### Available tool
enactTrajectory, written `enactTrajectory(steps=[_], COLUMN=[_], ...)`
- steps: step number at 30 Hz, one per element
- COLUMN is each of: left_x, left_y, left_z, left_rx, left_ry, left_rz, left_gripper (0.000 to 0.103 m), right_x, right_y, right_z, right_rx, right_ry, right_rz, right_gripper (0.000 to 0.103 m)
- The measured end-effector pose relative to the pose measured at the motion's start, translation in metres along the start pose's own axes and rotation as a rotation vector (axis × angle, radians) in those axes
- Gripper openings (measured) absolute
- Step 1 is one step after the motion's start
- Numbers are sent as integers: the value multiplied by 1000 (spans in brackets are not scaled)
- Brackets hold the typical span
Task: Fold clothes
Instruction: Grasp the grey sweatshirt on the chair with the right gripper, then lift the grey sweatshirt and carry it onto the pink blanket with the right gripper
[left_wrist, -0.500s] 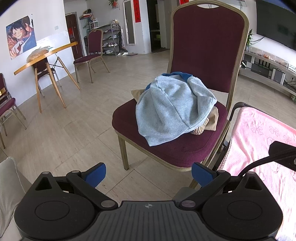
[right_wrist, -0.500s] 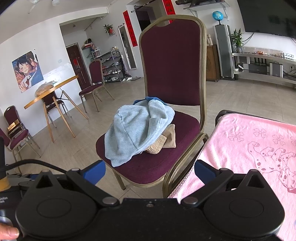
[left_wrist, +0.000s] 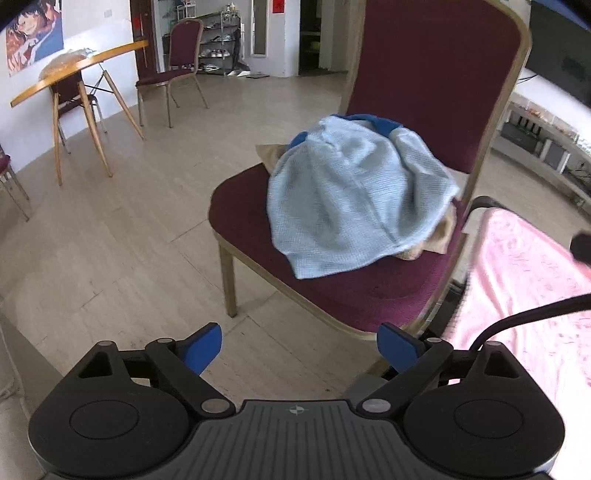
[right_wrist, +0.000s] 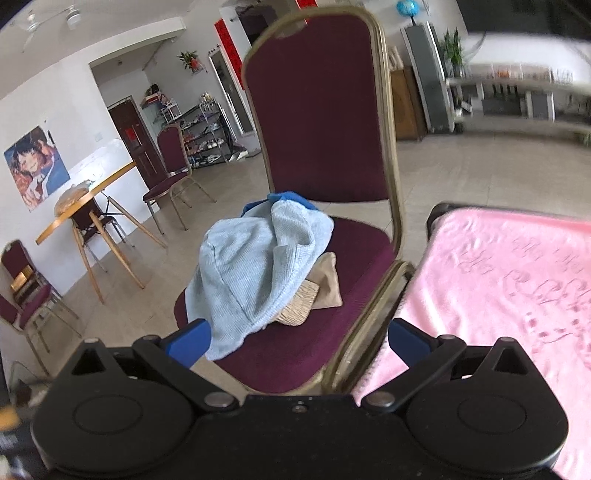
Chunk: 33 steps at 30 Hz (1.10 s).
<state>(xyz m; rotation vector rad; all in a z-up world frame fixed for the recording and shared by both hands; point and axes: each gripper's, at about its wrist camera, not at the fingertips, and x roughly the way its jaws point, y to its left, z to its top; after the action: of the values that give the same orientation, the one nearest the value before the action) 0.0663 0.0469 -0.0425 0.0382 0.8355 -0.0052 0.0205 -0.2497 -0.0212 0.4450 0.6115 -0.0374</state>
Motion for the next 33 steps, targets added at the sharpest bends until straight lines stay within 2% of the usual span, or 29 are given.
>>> enactTrajectory(steps=[4,5,7,8,12,19,20,21,22,23,27,30,33], left_x=[26,32,45,50,70,90,91,92,92,92,79,49,12], left_y=[9,13,21,23,31,41,42,43,45,47,53,54,51], left_z=[11,15,21,25,38,43,41,39,38,36,30,28,24], left_rx=[-38,-61,-108,-120,-156,-178,-179,-181,-183,-184,-203,-209,-197], left_ry=[24,39,63,68,78,72,75,79,84,88,81,17,-85], left_rz=[-3,-21,-64,-62,-16,9,11,12,13,14,12,-4,-38], left_gripper=[96,95,89,86,68,70,70,70,70,70,69,69,70], right_x=[36,47,71,83,133,205,212,216,216,213,180,135,50], right_y=[-6,-7,-11,-14,-24,-12,-9,-7,-5,0,37,73,101], right_z=[22,27,37,41,49,39,37,35,35,37,67,111,155], right_rx=[55,64,96,119,229,256,261,270,287,293,236,245,249], right_ry=[18,28,59,76,134,221,233,239,229,214,100,-69,-292], right_rz=[45,54,61,66,99,81,72,63,51,41,29,123,196], right_gripper=[101,96,79,69,69,69,66,58,31,14,12,11,10])
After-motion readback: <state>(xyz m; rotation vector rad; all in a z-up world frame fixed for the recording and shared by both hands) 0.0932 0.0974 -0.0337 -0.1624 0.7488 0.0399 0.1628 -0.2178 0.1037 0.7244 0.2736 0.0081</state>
